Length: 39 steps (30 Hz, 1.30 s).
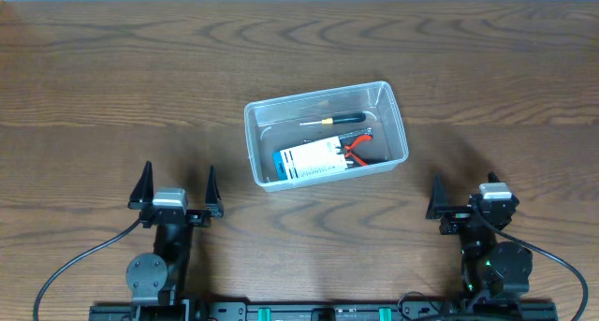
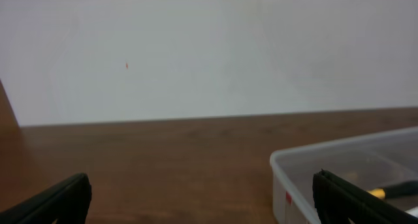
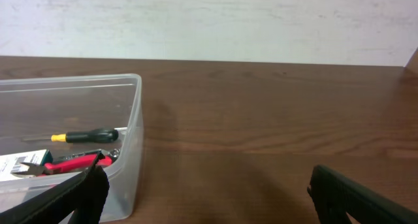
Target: Pack container
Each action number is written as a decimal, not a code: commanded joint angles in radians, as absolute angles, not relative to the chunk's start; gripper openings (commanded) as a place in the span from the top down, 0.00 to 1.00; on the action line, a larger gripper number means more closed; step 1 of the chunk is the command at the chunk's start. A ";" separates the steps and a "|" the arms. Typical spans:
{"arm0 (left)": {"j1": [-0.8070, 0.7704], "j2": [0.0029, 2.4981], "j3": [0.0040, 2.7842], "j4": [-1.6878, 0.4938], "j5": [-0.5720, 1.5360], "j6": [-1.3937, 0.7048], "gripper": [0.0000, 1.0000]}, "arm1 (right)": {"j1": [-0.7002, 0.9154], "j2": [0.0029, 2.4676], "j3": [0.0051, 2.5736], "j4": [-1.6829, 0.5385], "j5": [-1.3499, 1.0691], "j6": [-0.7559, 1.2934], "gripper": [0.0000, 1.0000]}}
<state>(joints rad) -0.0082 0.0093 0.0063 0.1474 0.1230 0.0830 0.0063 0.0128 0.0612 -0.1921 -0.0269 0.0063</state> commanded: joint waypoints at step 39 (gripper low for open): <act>0.019 0.004 0.004 -0.063 0.093 0.096 0.02 | 0.014 0.006 0.056 -0.190 -0.024 0.002 0.01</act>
<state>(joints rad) 0.0132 0.0101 0.0158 -0.0204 0.0891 0.0834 0.0063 0.0120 0.0612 -0.1917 -0.0269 0.0063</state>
